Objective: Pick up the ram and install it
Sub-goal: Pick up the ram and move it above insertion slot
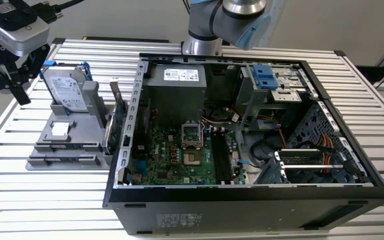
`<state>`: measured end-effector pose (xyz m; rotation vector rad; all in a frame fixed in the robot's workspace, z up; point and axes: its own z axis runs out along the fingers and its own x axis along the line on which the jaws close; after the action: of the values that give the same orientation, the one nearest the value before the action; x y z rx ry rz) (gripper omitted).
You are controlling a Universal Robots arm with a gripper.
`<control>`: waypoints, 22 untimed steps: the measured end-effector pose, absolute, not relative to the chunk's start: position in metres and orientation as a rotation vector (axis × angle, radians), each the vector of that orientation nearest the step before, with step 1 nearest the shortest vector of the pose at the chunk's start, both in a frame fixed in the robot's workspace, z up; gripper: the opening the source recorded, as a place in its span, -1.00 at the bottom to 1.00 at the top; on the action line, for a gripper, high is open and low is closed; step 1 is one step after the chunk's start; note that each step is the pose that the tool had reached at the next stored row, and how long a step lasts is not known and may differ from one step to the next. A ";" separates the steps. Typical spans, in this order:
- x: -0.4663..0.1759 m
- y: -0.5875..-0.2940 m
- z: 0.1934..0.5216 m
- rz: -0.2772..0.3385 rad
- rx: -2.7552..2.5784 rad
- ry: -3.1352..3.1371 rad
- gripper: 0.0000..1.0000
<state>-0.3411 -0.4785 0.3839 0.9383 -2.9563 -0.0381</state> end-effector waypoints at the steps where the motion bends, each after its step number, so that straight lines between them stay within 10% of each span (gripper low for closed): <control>1: -0.341 -0.479 0.384 -0.037 0.938 -2.956 -1.00; 22: -0.341 -0.477 0.384 -0.028 1.002 -2.933 -1.00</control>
<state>-0.3411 -0.4769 0.3839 1.0016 -2.9334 -0.0279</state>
